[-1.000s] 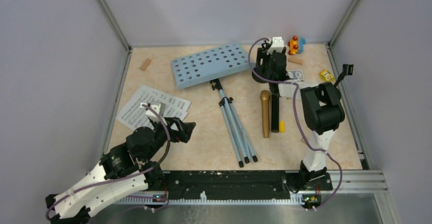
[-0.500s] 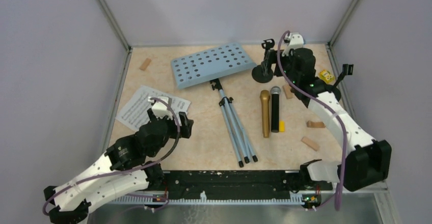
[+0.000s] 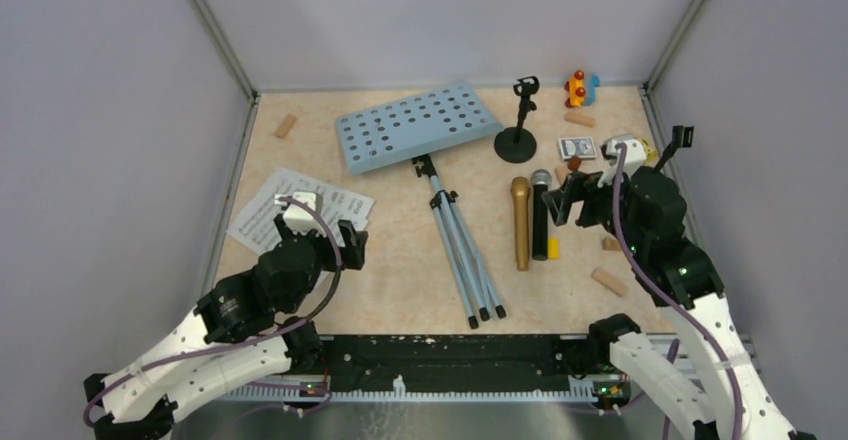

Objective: Pack up the instrument practice props

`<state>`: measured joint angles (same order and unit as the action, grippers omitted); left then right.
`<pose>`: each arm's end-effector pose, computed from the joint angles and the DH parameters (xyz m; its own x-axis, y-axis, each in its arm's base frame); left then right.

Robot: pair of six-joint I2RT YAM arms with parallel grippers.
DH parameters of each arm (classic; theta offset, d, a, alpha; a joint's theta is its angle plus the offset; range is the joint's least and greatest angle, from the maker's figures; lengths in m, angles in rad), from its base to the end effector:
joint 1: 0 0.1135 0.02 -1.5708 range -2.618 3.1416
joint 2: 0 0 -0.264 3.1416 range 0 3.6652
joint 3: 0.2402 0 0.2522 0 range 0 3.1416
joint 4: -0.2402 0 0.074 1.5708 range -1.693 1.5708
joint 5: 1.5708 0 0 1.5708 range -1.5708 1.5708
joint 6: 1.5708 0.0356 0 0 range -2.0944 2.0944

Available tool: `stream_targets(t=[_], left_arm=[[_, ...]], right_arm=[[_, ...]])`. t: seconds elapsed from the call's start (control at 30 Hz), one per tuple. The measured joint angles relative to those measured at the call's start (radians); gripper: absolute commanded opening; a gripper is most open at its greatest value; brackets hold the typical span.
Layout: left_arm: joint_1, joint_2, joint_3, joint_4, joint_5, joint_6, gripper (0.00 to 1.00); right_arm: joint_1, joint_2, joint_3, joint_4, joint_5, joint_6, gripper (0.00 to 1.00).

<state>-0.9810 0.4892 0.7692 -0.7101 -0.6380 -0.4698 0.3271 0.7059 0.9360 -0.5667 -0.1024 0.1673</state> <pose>0.0727 -0.0705 0.3201 -0.3727 -0.0969 -0.9229 0.2218 0.9564 -0.1900 0.1382 0.0507 0.3629 -0.3768 0.0471 -0.9251 -0.3532 0.9160 0.1905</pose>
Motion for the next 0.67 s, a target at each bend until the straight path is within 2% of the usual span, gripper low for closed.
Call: stream_targets(t=[0.37, 0.67], left_arm=[[0.0, -0.036, -0.022, 0.006, -0.048, -0.016, 0.99], [0.0, -0.032, -0.026, 0.013, -0.038, -0.005, 0.99]], right_arm=[[0.0, -0.267, -0.208, -0.001, 0.217, 0.014, 0.84], [0.0, -0.388, -0.271, 0.01, 0.263, 0.031, 0.82]])
